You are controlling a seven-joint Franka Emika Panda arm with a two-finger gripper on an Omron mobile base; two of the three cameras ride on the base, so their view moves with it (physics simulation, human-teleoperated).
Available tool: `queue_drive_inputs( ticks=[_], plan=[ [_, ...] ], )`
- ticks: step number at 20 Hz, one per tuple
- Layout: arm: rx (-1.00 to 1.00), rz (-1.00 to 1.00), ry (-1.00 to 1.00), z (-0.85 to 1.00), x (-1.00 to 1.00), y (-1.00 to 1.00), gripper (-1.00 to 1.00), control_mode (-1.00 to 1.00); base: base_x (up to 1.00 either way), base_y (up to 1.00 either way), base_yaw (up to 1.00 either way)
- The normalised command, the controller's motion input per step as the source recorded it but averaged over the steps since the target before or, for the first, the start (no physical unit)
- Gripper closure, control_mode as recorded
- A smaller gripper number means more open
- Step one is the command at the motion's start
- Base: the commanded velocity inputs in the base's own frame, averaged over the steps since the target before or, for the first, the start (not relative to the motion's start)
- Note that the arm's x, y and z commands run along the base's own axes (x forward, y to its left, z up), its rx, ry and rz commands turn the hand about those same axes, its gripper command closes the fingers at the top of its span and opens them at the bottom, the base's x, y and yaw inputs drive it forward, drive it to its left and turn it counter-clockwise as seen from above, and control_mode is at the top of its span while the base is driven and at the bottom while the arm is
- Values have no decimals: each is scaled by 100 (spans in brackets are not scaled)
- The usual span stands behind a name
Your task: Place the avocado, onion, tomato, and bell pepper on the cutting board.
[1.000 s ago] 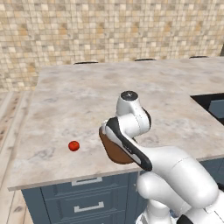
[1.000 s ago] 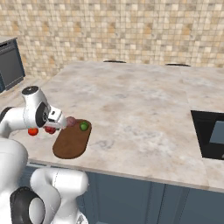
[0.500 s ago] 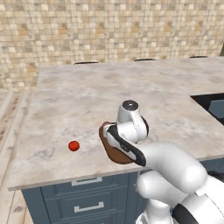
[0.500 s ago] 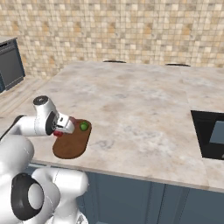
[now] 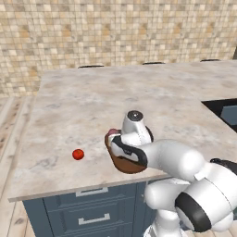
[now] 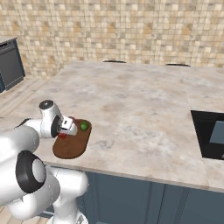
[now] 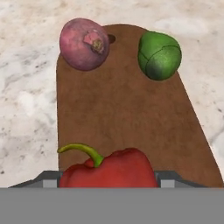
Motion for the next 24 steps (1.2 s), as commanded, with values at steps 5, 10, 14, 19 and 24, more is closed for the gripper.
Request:
queue_drive_inputs(
  ticks=[5,10,14,19,24],
  plan=[
    [0,-2,2,-25,25,3,100,-100,0,0,0],
    [-1,-3,3,-23,18,8,100,-100,0,0,0],
    [-2,-2,2,-20,13,8,100,-100,0,0,0],
    [-2,-2,4,-20,10,0,100,-100,0,0,0],
    [-2,-3,5,-24,5,0,100,-100,0,0,0]
  ],
)
